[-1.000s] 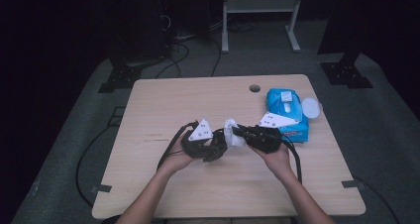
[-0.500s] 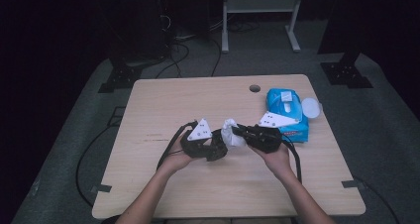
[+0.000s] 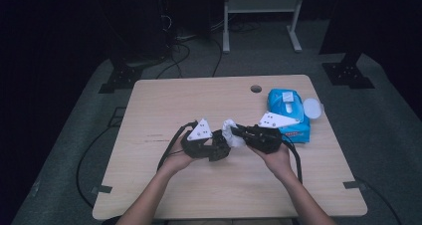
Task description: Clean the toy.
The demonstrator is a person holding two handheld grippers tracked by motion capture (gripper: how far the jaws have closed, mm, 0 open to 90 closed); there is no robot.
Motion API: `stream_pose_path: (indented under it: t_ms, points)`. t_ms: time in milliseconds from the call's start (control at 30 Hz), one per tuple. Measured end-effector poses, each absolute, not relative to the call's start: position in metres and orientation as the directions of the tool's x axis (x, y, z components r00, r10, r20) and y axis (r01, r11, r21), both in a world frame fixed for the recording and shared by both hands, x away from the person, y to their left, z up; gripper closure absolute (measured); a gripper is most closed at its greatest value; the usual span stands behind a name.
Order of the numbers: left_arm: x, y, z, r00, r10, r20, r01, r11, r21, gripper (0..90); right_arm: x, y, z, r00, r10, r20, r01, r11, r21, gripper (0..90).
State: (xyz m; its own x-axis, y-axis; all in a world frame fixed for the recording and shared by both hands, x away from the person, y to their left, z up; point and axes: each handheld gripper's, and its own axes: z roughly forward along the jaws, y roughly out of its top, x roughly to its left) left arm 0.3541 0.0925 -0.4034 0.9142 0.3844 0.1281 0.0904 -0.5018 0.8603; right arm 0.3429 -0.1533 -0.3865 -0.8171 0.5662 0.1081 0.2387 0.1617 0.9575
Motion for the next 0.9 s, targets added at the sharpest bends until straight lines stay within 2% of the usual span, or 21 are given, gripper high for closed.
stream_pose_path:
  t_ms: [267, 533, 700, 900]
  points:
    - [0.356, 0.094, -0.404, 0.914, 0.388, 0.121, 0.097, -0.497, 0.862, 57.7, 0.352, -0.165, -0.407, -0.784, 0.606, 0.134, 0.302, 0.185, 0.935, 83.5]
    - [0.354, 0.091, -0.403, 0.915, 0.384, 0.127, 0.088, -0.496, 0.864, 57.6, 0.341, -0.153, -0.388, -0.813, 0.573, 0.106, 0.242, 0.167, 0.956, 83.5]
    - [0.352, 0.088, -0.402, 0.916, 0.377, 0.134, 0.080, -0.501, 0.862, 57.5, 0.335, -0.140, -0.380, -0.850, 0.514, 0.118, 0.221, 0.144, 0.965, 83.5]
    - [0.354, 0.092, -0.401, 0.913, 0.384, 0.135, 0.083, -0.500, 0.862, 57.6, 0.345, -0.153, -0.390, -0.813, 0.569, 0.127, 0.250, 0.145, 0.957, 83.5]
